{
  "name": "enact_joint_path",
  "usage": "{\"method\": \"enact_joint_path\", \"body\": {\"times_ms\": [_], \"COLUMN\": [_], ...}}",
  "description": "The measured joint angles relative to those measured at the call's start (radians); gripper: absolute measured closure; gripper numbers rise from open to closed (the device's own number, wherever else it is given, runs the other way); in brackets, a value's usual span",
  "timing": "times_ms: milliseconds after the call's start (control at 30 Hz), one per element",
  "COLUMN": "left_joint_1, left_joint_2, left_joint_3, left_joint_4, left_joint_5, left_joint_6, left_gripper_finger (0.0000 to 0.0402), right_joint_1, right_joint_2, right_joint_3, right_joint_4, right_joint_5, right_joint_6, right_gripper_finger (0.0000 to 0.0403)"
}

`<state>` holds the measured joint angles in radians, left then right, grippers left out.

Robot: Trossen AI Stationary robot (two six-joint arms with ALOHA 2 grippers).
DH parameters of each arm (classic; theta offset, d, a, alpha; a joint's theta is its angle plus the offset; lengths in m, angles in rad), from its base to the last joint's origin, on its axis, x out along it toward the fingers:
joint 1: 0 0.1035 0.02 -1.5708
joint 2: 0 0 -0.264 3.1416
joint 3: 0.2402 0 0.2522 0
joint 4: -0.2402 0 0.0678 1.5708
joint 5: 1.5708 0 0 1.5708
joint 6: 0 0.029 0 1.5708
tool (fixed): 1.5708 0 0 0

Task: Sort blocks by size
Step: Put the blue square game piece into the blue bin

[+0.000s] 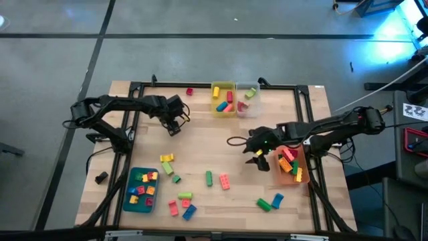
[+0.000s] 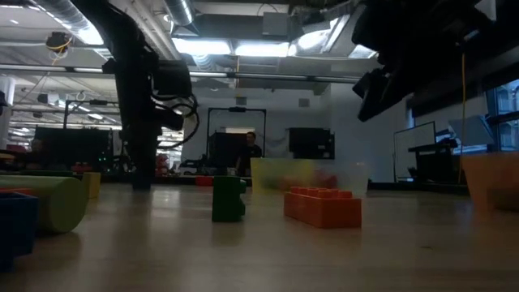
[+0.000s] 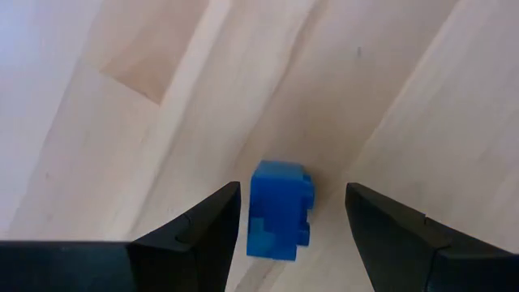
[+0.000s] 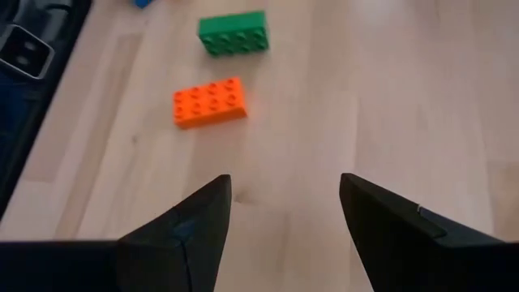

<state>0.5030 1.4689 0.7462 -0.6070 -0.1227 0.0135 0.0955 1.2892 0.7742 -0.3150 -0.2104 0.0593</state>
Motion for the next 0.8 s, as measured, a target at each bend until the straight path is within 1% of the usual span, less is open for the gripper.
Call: {"method": "enact_joint_path", "body": {"times_ms": [100, 200, 300, 400, 467, 633, 800], "left_joint_1": [0.000, 0.000, 0.000, 0.000, 0.000, -0.009, -0.059], "left_joint_2": [0.000, 0.000, 0.001, 0.001, 0.001, -0.007, -0.057], "left_joint_3": [-0.017, -0.029, -0.036, -0.036, -0.035, -0.003, 0.077], "left_joint_4": [-0.003, -0.012, -0.001, 0.018, 0.029, 0.007, -0.049], "left_joint_5": [0.000, 0.000, 0.000, 0.000, 0.000, 0.022, 0.122], "left_joint_6": [0.001, -0.010, -0.006, -0.011, -0.033, -0.108, -0.123], "left_gripper_finger": [0.0189, 0.0204, 0.0239, 0.0290, 0.0321, 0.0321, 0.0321], "right_joint_1": [0.017, 0.026, 0.023, 0.023, 0.023, 0.023, 0.023], "right_joint_2": [0.000, 0.000, 0.000, 0.000, 0.005, 0.017, 0.036], "right_joint_3": [0.000, 0.000, 0.000, 0.000, 0.000, 0.001, 0.001], "right_joint_4": [0.027, 0.034, 0.034, 0.070, 0.115, 0.221, 0.233], "right_joint_5": [0.000, 0.000, 0.007, 0.068, 0.103, 0.115, 0.114], "right_joint_6": [0.000, 0.000, 0.000, 0.055, 0.130, 0.413, 0.708], "right_gripper_finger": [0.0171, 0.0171, 0.0171, 0.0171, 0.0171, 0.0171, 0.0171]}}
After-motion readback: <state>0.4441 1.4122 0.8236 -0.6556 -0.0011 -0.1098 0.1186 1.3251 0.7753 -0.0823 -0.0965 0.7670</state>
